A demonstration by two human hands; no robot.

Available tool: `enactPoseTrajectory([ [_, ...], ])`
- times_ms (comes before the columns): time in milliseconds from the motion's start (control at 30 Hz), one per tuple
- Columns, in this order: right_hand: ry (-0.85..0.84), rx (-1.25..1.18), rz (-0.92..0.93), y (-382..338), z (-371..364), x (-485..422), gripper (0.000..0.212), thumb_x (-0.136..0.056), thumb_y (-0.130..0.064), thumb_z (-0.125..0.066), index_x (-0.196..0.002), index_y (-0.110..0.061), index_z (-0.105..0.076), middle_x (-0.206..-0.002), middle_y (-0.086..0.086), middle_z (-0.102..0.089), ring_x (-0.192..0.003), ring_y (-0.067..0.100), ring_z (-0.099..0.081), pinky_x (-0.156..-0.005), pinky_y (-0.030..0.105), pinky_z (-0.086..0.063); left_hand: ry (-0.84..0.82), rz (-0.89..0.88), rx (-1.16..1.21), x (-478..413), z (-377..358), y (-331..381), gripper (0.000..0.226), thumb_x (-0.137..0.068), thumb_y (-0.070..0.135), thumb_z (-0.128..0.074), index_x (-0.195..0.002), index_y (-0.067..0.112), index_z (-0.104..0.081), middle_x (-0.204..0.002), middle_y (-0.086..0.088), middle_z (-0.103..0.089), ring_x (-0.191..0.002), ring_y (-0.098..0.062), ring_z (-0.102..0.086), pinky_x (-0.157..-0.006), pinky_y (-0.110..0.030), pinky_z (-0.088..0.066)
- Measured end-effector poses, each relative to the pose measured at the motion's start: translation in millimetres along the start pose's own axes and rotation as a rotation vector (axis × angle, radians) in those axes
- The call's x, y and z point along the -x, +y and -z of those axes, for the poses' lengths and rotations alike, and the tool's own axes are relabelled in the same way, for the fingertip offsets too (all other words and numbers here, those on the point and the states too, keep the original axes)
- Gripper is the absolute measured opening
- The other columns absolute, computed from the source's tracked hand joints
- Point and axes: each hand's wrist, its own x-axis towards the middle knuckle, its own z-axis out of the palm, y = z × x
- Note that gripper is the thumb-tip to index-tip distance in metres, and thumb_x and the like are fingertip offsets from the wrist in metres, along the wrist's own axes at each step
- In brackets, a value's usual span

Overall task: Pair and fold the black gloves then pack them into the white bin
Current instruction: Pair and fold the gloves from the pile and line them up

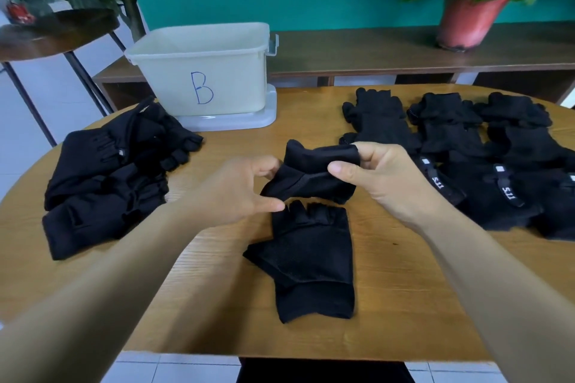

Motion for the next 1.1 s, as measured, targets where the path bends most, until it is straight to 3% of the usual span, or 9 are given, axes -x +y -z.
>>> enactPoseTrajectory([
  [67,0.0,0.018,-0.002,2.1,-4.0,11.2,0.015,-0.089,-0.004,-0.066,-0.102,-0.003,-0.072,-0.098,0.007,-0.075,-0.093,0.017,-0.072,-0.076,0.021,-0.054,0.004,-0.025,-0.055,9.7,-2.9,-2.6,0.036,-0.08,0.014,-0.08,-0.095,0.041,-0.061,-0.101,0.025,-0.066,-0.101,0.014,-0.056,-0.086,-0.002,-0.036],
  [167,0.011,0.045,0.004,5.5,-9.7,26.0,0.014,-0.088,-0.005,-0.067,-0.099,0.002,-0.071,-0.095,0.013,-0.074,-0.091,0.021,-0.071,-0.077,0.025,-0.056,0.041,-0.046,-0.178,20.3,-9.7,-10.5,0.026,-0.081,0.024,-0.078,-0.1,0.035,-0.064,-0.103,0.017,-0.067,-0.108,-0.007,-0.054,-0.1,-0.025,-0.039],
  [267,0.009,0.104,-0.014,8.4,-16.7,41.4,0.011,-0.088,-0.006,-0.068,-0.097,-0.001,-0.073,-0.093,0.013,-0.073,-0.093,0.023,-0.068,-0.082,0.03,-0.057,0.109,-0.123,-0.332,30.7,-17.4,-17.2,0.023,-0.084,0.024,-0.076,-0.105,0.025,-0.066,-0.102,0.007,-0.068,-0.105,-0.013,-0.051,-0.106,-0.015,-0.024],
  [400,0.071,0.302,-0.055,21.3,-26.9,64.0,0.02,-0.085,-0.014,-0.074,-0.089,-0.034,-0.076,-0.097,-0.005,-0.068,-0.099,0.004,-0.059,-0.094,0.028,-0.046,0.202,-0.267,-0.493,45.6,-30.1,-27.7,0.032,-0.08,0.023,-0.08,-0.109,0.02,-0.069,-0.103,0.011,-0.069,-0.099,-0.012,-0.06,-0.112,-0.028,-0.026],
  [500,0.121,0.37,-0.065,31.2,-34.9,77.7,0.03,-0.083,-0.015,-0.076,-0.089,-0.045,-0.073,-0.102,-0.012,-0.065,-0.11,0.007,-0.054,-0.103,0.035,-0.042,0.232,-0.34,-0.597,54.5,-39.6,-34.6,0.04,-0.069,0.015,-0.087,-0.105,0.018,-0.069,-0.102,0.006,-0.073,-0.098,-0.014,-0.064,-0.107,-0.031,-0.03],
  [633,0.15,0.511,-0.066,42.0,-42.3,88.6,0.034,-0.082,-0.021,-0.076,-0.091,-0.054,-0.07,-0.108,-0.019,-0.059,-0.117,0.016,-0.048,-0.105,0.037,-0.039,0.288,-0.369,-0.635,63.8,-47.7,-35.0,0.046,-0.064,0.005,-0.08,-0.106,0.022,-0.068,-0.103,0.009,-0.072,-0.104,-0.01,-0.06,-0.109,-0.04,-0.028],
  [733,0.148,0.647,-0.054,41.6,-46.4,96.0,0.034,-0.084,-0.021,-0.074,-0.089,-0.054,-0.064,-0.111,-0.022,-0.052,-0.117,-0.006,-0.033,-0.104,0.023,-0.023,0.343,-0.394,-0.695,67.4,-55.9,-34.8,0.047,-0.062,0.003,-0.076,-0.105,0.021,-0.068,-0.098,0.009,-0.071,-0.102,-0.012,-0.06,-0.109,-0.046,-0.03],
  [833,0.114,0.773,0.028,44.4,-49.8,101.9,0.029,-0.082,-0.011,-0.073,-0.096,-0.036,-0.068,-0.115,-0.02,-0.06,-0.115,-0.026,-0.021,-0.107,0.029,-0.017,0.401,-0.413,-0.717,68.7,-60.7,-34.8,0.046,-0.06,0.0,-0.072,-0.101,0.02,-0.068,-0.094,0.009,-0.071,-0.098,-0.014,-0.059,-0.107,-0.047,-0.032],
  [1100,0.101,0.98,0.172,56.0,-47.9,104.8,0.04,-0.068,0.005,-0.071,-0.093,-0.026,-0.067,-0.107,-0.007,-0.07,-0.122,0.003,-0.039,-0.108,0.04,-0.018,0.383,-0.491,-0.814,68.3,-60.3,-35.5,0.04,-0.061,-0.004,-0.07,-0.091,0.023,-0.071,-0.094,0.009,-0.069,-0.095,-0.016,-0.06,-0.108,-0.047,-0.031],
])
